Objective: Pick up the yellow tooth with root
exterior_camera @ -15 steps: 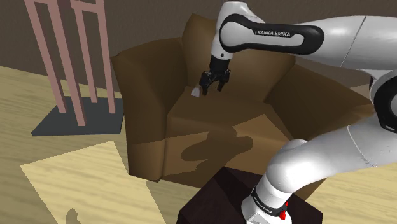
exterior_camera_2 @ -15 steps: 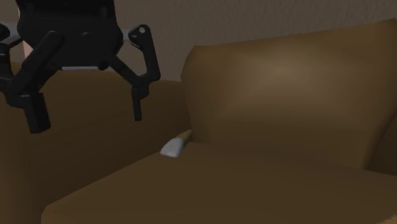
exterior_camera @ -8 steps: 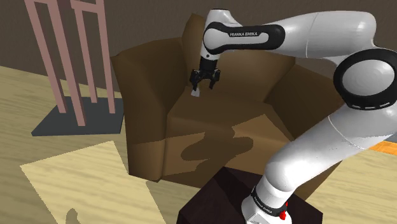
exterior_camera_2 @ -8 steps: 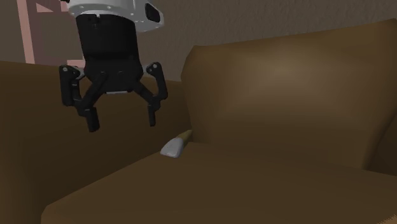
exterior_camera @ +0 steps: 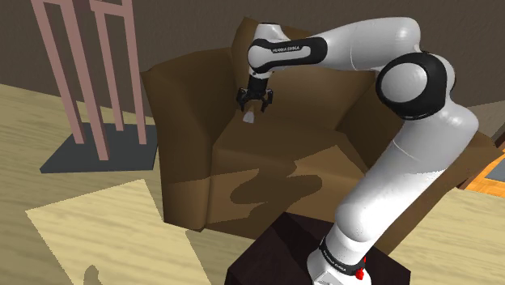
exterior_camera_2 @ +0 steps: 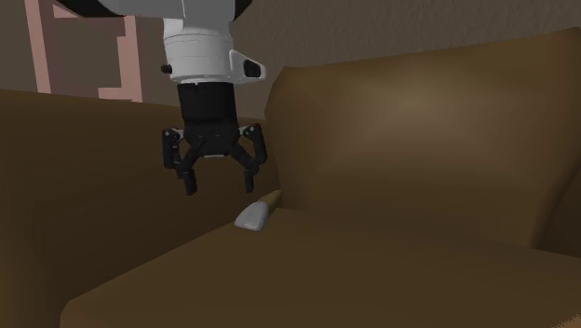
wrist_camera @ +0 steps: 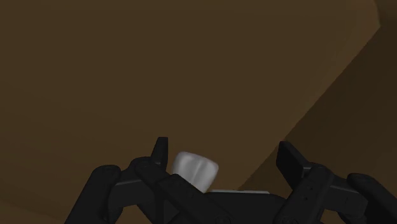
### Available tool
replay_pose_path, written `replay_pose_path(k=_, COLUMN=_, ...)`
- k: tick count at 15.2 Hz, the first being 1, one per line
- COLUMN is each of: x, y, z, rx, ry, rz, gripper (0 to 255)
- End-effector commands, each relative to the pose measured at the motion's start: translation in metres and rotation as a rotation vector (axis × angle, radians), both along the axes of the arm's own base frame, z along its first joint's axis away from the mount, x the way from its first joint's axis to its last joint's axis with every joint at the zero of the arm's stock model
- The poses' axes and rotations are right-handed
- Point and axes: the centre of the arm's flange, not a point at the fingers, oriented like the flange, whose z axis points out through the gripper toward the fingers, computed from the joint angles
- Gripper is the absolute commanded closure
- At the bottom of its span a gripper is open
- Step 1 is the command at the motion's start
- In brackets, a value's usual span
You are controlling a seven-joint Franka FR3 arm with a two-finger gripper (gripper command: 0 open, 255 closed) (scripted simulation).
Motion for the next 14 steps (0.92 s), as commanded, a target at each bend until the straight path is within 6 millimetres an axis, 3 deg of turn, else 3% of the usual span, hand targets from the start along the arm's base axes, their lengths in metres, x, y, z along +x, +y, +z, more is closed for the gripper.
replay_pose_path(k=1, x=0.025, y=-0.019, z=-0.004, rx=-0.002, ry=-0.008, rz=-0.055, gripper=0)
replay_pose_path(k=10, x=0.093, y=-0.108, z=-0.033, rx=-0.008, ry=-0.042, rz=-0.294, gripper=0)
replay_pose_path(k=14, x=0.094, y=-0.111, z=-0.049, rx=-0.008, ry=-0.043, rz=-0.300, gripper=0)
